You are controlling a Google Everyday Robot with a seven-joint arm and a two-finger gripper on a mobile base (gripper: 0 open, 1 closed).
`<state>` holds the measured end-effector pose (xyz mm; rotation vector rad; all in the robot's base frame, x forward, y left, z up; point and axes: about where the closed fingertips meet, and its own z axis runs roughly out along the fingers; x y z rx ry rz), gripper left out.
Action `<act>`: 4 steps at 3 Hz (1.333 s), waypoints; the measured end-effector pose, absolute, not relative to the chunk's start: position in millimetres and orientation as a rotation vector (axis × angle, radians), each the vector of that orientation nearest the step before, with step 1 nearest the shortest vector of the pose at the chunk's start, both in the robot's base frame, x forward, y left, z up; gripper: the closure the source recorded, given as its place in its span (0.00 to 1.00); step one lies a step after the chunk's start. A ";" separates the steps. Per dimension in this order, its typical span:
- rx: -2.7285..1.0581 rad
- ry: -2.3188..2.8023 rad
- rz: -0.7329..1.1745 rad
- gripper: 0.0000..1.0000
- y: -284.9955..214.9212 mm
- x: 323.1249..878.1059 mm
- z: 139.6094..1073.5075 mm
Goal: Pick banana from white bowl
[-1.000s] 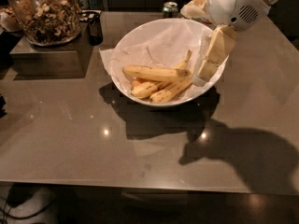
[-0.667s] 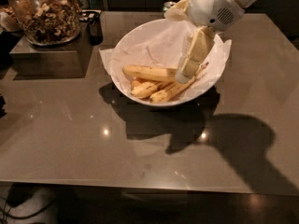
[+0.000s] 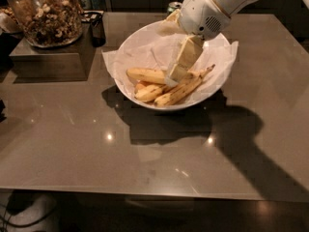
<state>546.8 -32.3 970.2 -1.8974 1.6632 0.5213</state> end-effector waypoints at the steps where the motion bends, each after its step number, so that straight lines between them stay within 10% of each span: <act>1: -1.875 1.675 0.517 0.08 -33.7 549.2 967.5; 4: -1.786 1.761 0.604 0.07 -38.2 585.2 913.6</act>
Offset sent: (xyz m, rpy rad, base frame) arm 0.0330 -0.0087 -0.0465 0.0451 0.0819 -0.0857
